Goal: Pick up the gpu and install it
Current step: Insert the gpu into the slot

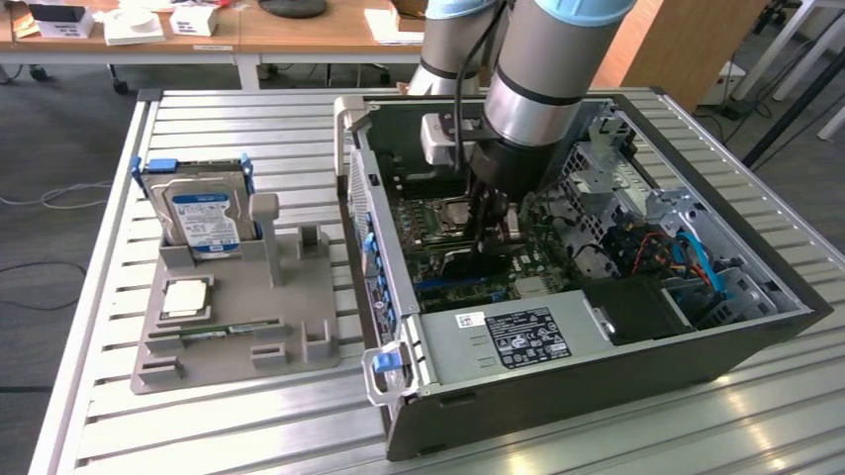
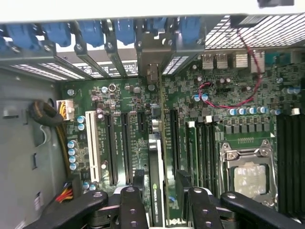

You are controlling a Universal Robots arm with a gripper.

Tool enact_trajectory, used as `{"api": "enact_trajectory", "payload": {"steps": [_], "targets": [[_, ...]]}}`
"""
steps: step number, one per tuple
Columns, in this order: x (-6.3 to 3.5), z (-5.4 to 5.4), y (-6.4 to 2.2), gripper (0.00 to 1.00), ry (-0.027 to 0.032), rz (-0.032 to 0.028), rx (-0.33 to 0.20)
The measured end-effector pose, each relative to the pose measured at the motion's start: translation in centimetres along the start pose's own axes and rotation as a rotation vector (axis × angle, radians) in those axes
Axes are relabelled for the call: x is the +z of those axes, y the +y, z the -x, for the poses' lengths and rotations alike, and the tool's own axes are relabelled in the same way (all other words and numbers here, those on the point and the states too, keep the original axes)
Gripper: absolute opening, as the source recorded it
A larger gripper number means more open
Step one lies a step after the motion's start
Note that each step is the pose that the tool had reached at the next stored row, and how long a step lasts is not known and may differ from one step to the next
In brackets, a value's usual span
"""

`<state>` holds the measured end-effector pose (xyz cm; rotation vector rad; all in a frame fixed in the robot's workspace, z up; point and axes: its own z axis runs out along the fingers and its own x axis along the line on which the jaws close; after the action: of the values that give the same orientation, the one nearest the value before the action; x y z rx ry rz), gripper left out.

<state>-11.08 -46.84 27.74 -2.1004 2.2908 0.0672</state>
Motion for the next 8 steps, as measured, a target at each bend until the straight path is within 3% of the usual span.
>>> {"api": "enact_trajectory", "payload": {"steps": [8], "targets": [[-1.64, 0.1, 0.01, 0.4, -0.0001, -0.0001, 0.0]]}}
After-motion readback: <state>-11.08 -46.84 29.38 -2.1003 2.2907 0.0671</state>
